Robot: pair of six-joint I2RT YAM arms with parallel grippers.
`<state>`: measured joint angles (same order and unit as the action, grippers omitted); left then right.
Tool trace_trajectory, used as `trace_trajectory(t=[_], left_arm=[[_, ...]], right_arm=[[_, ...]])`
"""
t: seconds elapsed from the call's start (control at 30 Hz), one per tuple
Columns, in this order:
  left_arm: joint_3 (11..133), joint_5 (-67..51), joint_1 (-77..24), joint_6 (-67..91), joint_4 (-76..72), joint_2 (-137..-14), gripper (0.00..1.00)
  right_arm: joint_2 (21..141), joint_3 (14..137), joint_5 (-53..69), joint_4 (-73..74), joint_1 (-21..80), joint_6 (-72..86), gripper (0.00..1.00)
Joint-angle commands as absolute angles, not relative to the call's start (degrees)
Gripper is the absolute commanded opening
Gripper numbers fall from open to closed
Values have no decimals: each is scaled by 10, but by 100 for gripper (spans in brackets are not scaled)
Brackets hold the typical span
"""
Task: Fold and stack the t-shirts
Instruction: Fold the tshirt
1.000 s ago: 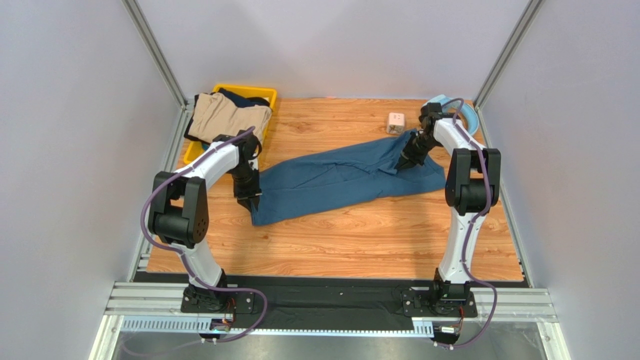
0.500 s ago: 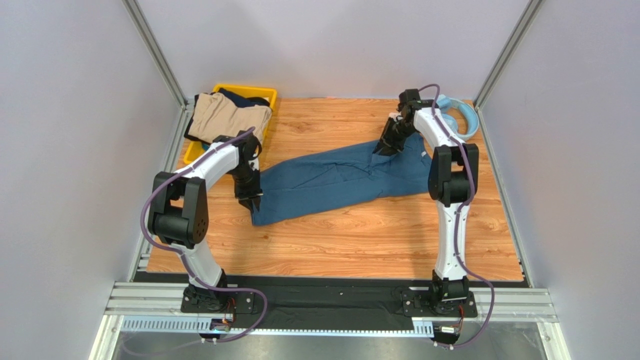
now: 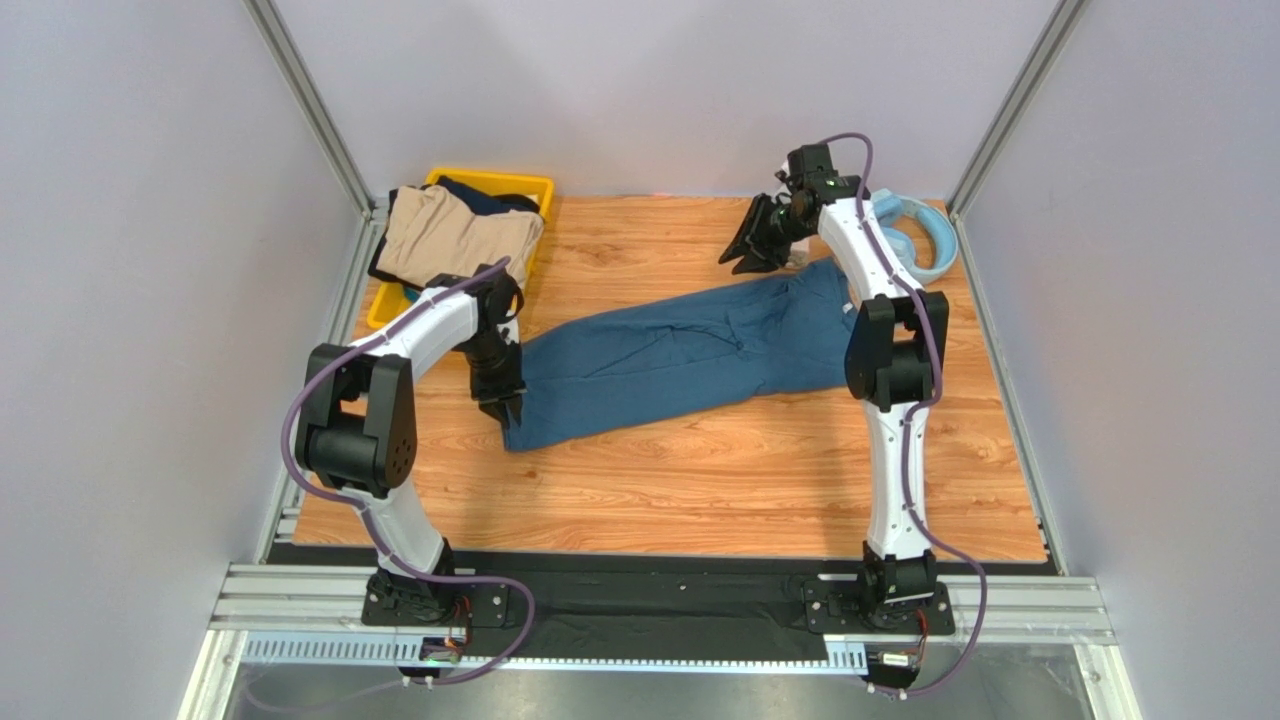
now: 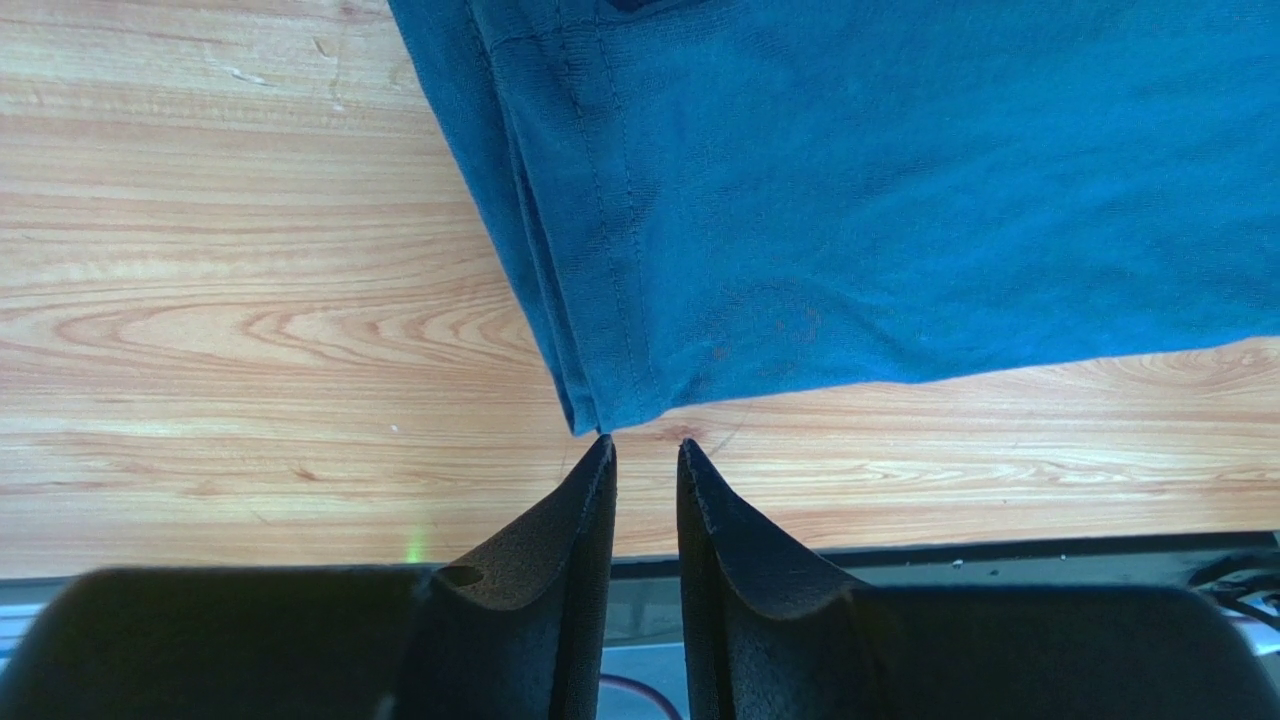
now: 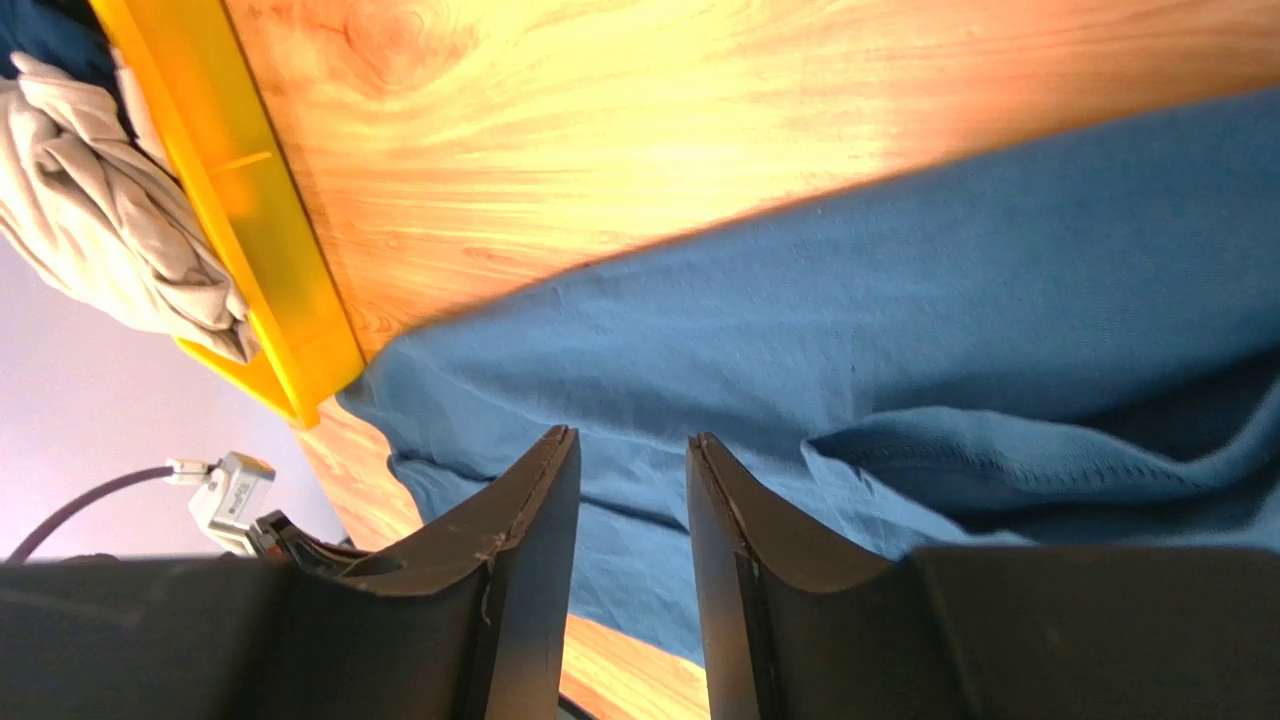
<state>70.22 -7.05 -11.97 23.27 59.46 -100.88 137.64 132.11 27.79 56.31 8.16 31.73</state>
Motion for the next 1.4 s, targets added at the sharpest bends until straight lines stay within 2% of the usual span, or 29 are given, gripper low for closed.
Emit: trace_trajectory(t=[0.0,0.1,0.27,0.4,0.53,0.83,1.03,1.23,1.37], left_arm=[[698,-76,-118,233,590,-984,28],[684,-75,-118,233,583,-976,28],[676,-78,-118,236,574,-955,28],[719,-128,-121,232,596,-934,28],[774,-131,-130,222,627,-927,30],[810,-150,-186,207,582,-1036,26],[811,-113,-214,213,577,-1120,27],[732,-126,-224,230,563,-1101,22],[680,-129,-226,244,547,-1056,15]], right_arm=[[1311,1236,315,519,71,340,37],[1242,1160,310,468,58,344,37],[1161,1100,259,525,48,270,37],[1115,1007,224,534,48,229,37],[1114,933,189,532,46,224,37],[1193,961,130,591,45,226,34],[1217,978,88,629,48,217,34],[1231,950,61,646,52,197,32],[1215,926,69,623,52,194,27]])
